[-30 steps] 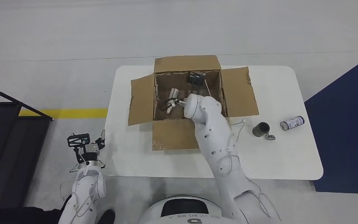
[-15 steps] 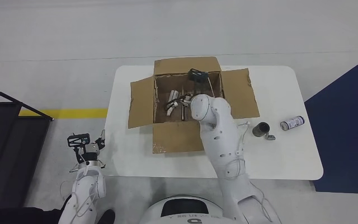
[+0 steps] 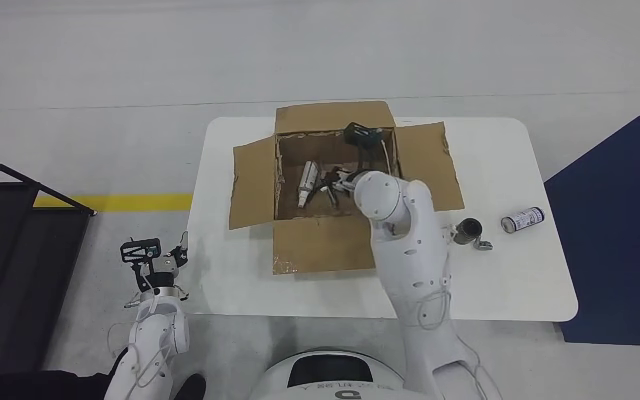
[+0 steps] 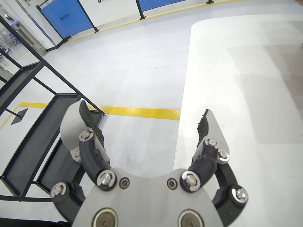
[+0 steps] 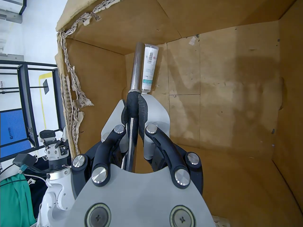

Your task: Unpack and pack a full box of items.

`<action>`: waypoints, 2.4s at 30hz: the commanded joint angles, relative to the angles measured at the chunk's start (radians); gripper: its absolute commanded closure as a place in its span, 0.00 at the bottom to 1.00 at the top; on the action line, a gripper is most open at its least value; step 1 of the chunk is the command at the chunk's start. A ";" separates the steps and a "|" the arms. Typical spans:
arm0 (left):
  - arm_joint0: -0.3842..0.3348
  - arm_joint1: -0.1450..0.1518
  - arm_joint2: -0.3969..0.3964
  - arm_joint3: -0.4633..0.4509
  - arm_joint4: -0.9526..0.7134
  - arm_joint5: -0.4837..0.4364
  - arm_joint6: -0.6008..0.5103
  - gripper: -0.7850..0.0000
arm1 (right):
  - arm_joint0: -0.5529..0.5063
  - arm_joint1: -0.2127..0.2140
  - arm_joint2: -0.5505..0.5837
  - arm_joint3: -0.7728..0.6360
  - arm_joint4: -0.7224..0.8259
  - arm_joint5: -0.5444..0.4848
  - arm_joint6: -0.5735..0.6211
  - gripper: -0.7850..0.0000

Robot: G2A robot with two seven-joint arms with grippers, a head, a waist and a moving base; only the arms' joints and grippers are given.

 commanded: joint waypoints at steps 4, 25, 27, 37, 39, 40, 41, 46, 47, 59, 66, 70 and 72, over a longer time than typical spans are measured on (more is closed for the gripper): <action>0.000 0.000 0.000 0.000 0.000 0.000 0.000 0.00 | -0.030 0.010 0.017 -0.037 0.037 -0.027 0.005 1.00; 0.000 0.000 0.000 0.000 0.000 0.000 0.000 0.00 | 0.168 0.010 -0.163 0.324 -0.304 0.192 0.091 1.00; 0.000 0.000 0.000 0.000 0.000 0.000 0.000 0.00 | 0.192 0.008 -0.179 0.372 -0.337 0.212 0.106 1.00; 0.000 0.000 0.000 0.000 0.000 0.000 0.000 0.00 | 0.280 -0.011 -0.218 0.535 -0.364 0.274 0.119 0.66; 0.000 0.000 0.000 0.000 0.000 0.000 0.000 0.00 | 0.293 -0.015 -0.220 0.567 -0.366 0.295 0.113 0.66; 0.000 0.000 0.000 0.000 0.000 0.000 0.000 0.00 | 0.300 -0.017 -0.222 0.582 -0.364 0.301 0.110 0.65; 0.000 0.000 0.000 0.000 0.000 0.000 0.000 0.00 | 0.307 -0.019 -0.225 0.599 -0.364 0.307 0.106 0.65; 0.000 0.000 0.000 0.000 0.000 0.000 0.000 0.00 | 0.337 -0.030 -0.236 0.667 -0.348 0.321 0.087 0.67; 0.000 0.000 0.000 0.000 0.000 0.000 0.000 0.00 | 0.341 -0.032 -0.237 0.677 -0.343 0.323 0.081 0.67; 0.000 0.000 0.000 0.000 0.000 0.000 0.000 0.00 | 0.408 -0.048 -0.230 0.827 -0.289 0.316 0.001 0.69; 0.000 0.000 0.000 0.000 0.000 0.000 0.000 0.00 | 0.454 -0.058 -0.222 0.925 -0.246 0.313 -0.059 0.85; 0.000 0.000 0.000 0.000 0.000 0.000 0.000 0.00 | 0.473 -0.065 -0.224 0.971 -0.227 0.315 -0.083 1.00; 0.000 0.000 0.000 0.000 0.000 0.000 0.000 0.00 | 0.482 -0.068 -0.226 0.990 -0.222 0.319 -0.092 1.00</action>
